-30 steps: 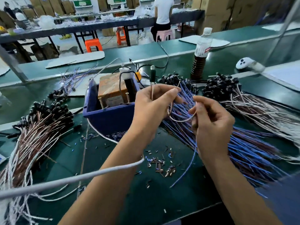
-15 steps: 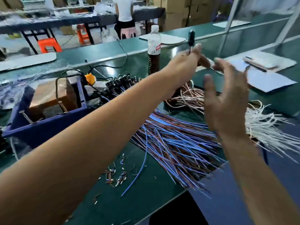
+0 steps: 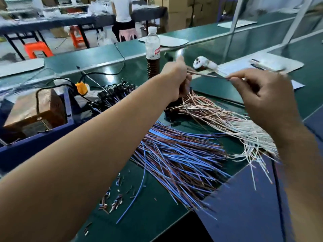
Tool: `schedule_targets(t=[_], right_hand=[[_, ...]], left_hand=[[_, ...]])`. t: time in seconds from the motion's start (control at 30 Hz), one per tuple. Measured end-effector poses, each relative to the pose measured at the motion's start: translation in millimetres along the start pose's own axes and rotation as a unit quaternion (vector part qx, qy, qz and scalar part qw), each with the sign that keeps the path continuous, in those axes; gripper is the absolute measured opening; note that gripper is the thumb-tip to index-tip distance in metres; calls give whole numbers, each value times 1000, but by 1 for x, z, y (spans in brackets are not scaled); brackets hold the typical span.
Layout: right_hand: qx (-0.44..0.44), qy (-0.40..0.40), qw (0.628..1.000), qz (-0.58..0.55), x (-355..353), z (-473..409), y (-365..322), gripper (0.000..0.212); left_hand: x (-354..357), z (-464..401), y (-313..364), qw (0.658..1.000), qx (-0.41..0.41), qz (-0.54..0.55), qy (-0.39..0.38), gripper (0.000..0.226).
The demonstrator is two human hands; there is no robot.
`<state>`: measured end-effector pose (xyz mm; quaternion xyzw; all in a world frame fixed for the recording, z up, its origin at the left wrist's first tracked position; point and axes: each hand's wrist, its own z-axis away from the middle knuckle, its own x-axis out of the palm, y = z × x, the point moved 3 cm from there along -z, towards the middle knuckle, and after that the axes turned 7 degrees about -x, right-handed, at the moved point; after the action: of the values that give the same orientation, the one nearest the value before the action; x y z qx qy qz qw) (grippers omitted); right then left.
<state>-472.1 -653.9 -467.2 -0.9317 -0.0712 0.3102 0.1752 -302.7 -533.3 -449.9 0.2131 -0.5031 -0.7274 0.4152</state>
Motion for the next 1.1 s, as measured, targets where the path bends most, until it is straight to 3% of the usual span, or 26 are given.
schedule_targets(t=[0.13, 0.2, 0.27, 0.37, 0.43, 0.57, 0.67, 0.77, 0.83, 0.97, 1.1], right_hand=[[45, -58, 993, 90, 0, 16, 25, 17], [94, -93, 983, 128, 10, 29, 39, 15], [136, -130, 971, 150, 22, 40, 48, 15], [180, -157, 957, 166, 31, 49, 53, 16], [203, -188, 943, 186, 31, 49, 53, 22], [229, -285, 902, 229, 37, 30, 39, 60], [190, -324, 903, 210, 72, 12, 14, 92], [182, -400, 873, 212, 115, 5, 2, 122], [195, -383, 875, 222, 129, 2, 9, 116], [216, -316, 882, 274, 144, 0, 23, 73], [240, -307, 874, 290, 157, -5, 36, 58]], left_hand=[[13, -17, -26, 991, -92, 75, -68, 52], [17, -20, -35, 989, -104, 83, -67, 40], [17, -19, -40, 990, -103, 70, -63, 17], [10, -15, -45, 994, -95, 27, -53, 30], [3, -9, -44, 993, -91, -25, -66, 22], [-34, 9, -32, 990, -55, -105, -72, 9], [-65, 25, -21, 996, -26, -70, -45, 8], [-89, 43, -18, 998, -8, -46, -31, 7], [-102, 53, -19, 998, -3, -48, -29, 8], [-119, 64, -22, 998, 2, -66, -16, 10], [-120, 67, -21, 998, 0, -61, -10, 10]])
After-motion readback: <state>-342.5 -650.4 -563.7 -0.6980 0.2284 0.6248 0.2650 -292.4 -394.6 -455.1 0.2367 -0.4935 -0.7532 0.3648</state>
